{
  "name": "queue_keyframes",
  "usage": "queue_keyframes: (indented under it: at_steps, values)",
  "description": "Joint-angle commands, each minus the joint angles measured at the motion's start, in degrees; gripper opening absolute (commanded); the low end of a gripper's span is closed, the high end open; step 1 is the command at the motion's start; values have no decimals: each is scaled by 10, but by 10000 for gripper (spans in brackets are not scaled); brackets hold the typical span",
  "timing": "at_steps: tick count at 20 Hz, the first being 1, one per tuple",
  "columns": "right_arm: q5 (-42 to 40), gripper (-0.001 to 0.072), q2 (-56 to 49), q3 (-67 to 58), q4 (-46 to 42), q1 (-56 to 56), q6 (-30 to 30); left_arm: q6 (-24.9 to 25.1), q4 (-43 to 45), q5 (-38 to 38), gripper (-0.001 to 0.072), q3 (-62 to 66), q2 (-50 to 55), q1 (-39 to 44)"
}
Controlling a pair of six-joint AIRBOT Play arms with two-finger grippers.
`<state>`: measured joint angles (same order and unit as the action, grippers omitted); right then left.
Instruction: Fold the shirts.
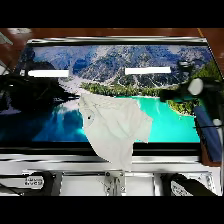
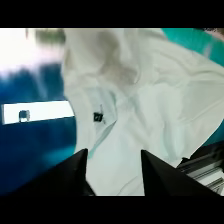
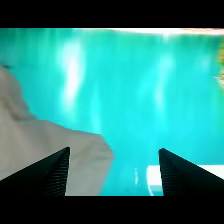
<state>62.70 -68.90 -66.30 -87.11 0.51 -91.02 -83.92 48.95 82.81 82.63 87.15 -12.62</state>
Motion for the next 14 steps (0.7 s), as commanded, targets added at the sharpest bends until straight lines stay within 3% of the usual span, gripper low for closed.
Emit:
queue_keyframes:
  at_steps: [1,2,5,8,14]
  values:
    - [127,646,45,29,31,-166,105,7,80,78,585,-88,-95,-50]
    - [132,678,45,58,82,-213,124,7,79,61,675,-162,-129,-44]
    - [109,678,45,168,200,-292,173,42,10,9,675,-385,-195,-11]
    - [92,678,45,244,211,-295,194,79,-123,-66,674,-537,-210,42]
    - [78,678,45,287,236,-289,215,87,-209,-201,672,-599,-181,220]
